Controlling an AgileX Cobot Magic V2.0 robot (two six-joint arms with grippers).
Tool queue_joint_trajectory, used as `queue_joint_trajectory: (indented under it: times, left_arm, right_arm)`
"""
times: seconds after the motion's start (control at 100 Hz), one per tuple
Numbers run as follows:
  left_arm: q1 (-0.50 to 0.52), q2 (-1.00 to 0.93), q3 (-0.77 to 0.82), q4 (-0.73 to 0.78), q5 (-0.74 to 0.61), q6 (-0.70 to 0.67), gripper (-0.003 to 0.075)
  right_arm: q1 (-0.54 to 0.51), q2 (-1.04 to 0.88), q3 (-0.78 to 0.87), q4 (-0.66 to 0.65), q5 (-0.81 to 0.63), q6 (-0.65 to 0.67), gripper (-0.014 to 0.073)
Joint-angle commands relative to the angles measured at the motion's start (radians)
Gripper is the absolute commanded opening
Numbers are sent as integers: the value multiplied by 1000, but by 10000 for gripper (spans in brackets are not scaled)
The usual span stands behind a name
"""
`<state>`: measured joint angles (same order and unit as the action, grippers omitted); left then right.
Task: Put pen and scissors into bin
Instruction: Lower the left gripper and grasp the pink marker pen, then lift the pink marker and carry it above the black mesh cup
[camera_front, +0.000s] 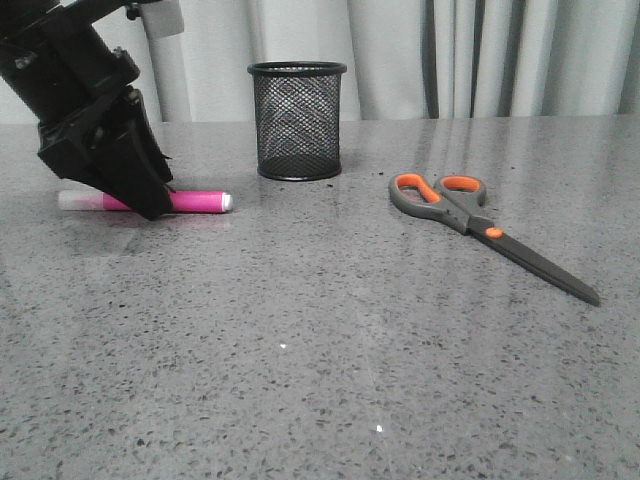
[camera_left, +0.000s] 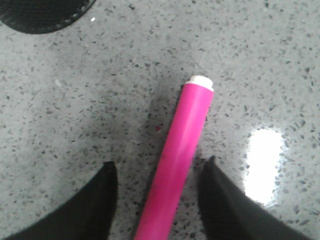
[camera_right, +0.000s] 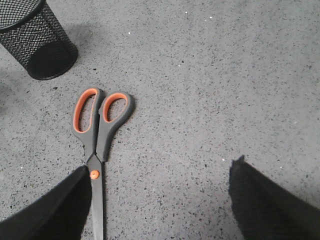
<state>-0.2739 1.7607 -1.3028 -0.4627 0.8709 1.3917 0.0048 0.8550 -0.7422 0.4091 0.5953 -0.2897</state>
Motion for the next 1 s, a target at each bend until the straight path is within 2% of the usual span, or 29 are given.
queue_joint_trajectory:
  times: [0.0, 0.08, 0.21, 0.34, 0.48, 0.6, 0.66, 0.72, 0.92, 0.99]
  left_arm:
    - [-8, -29, -22, -5, 3, 1, 154]
    - [-8, -29, -22, -5, 29, 1, -20]
    - [-8, -29, -50, -1, 92, -11, -19]
    - [-8, -54, -123, -27, 107, -108, -20]
    - [-6, -117, -204, -235, 62, -115, -20]
    - [-6, -150, -229, -555, -39, -101, -20]
    - [-16, -148, -229, -759, -85, -38, -20]
    - [-41, -135, -229, -861, -138, 25, -20]
    - [-152, -63, -229, -978, -468, 111, -19]
    - [-172, -26, -229, -1002, -533, 129, -19]
  right_arm:
    - [2, -2, -36, 5, -47, -14, 516]
    - [2, -2, -36, 5, -45, -14, 516]
    - [2, -2, -36, 5, -41, -14, 516]
    - [2, -2, -36, 5, -39, -14, 516]
    - [2, -2, -36, 5, -30, -14, 516]
    - [2, -2, -36, 5, -23, -14, 516]
    - [2, -2, -36, 5, -23, -14, 516]
    - [2, -2, -36, 5, -21, -14, 516]
    - [2, -2, -36, 5, -11, -14, 516]
    - [2, -2, -36, 5, -9, -14, 516]
